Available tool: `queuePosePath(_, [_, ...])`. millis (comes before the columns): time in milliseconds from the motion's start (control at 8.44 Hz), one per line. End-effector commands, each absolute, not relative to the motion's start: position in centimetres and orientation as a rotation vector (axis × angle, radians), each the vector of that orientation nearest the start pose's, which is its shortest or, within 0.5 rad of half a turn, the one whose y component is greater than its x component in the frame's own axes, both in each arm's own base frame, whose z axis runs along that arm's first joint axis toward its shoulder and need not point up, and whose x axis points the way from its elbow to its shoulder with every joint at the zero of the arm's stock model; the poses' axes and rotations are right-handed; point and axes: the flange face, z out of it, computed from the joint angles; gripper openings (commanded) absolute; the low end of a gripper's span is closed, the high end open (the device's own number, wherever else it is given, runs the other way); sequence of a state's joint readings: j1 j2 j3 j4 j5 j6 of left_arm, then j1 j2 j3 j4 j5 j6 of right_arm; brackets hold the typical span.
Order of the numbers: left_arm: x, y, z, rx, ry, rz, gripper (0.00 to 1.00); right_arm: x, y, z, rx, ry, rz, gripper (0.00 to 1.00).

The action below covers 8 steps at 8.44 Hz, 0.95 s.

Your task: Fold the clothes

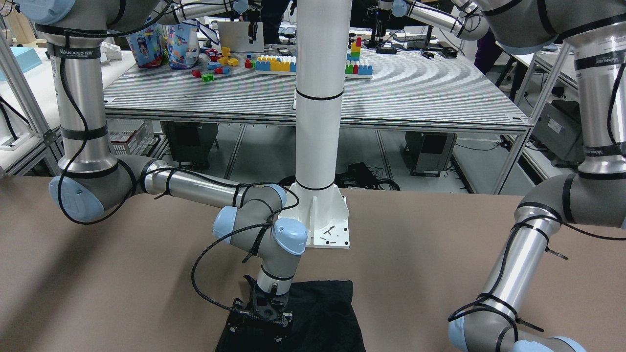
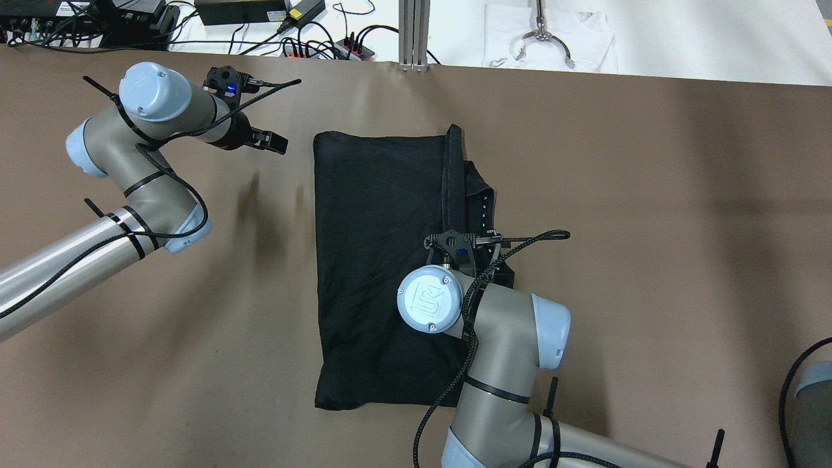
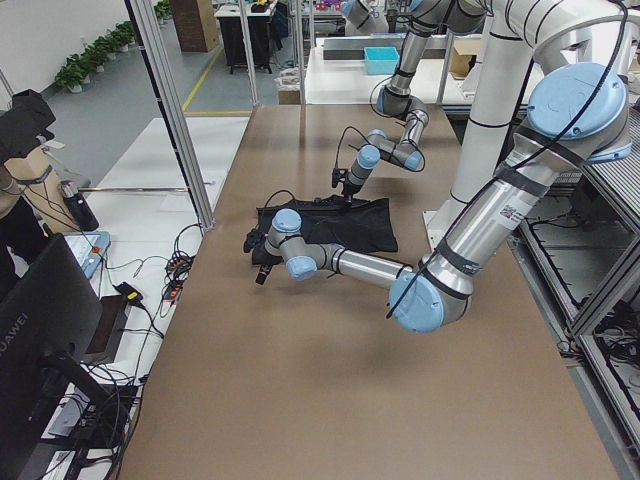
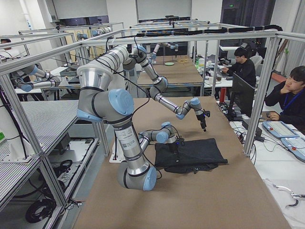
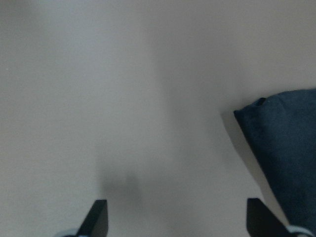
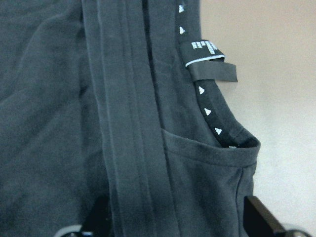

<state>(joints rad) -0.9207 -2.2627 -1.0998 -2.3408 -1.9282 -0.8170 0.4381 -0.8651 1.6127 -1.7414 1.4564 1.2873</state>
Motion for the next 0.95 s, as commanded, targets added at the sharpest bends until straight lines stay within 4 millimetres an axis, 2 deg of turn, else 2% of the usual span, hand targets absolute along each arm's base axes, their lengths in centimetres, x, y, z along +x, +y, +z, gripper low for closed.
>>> queuePosePath(0, [40.1, -68.4, 36.9, 0.508, 0.901, 0.031, 1.00, -55.9, -44.3, 25.1, 0.238, -0.524, 0.197, 0.95])
queuePosePath(118, [40.1, -68.4, 36.9, 0.508, 0.901, 0.030, 1.00, -55.0, -45.2, 25.6, 0.206, -0.530, 0.206, 0.95])
queuePosePath(237, [40.1, -68.4, 36.9, 0.509, 0.901, 0.031, 1.00, -54.7, -45.1, 26.7, 0.200, -0.521, 0.195, 0.95])
queuePosePath(474, [40.1, -68.4, 36.9, 0.508, 0.901, 0.030, 1.00, -53.9, -45.2, 27.1, 0.190, -0.527, 0.158, 0.95])
queuePosePath(592, [40.1, -68.4, 36.9, 0.509, 0.901, 0.031, 1.00, -53.3, -44.9, 25.6, 0.200, -0.558, 0.158, 0.95])
queuePosePath(829, [40.2, -68.4, 36.9, 0.507, 0.902, 0.031, 1.00, -53.6, -44.6, 23.0, 0.194, -0.602, 0.190, 0.95])
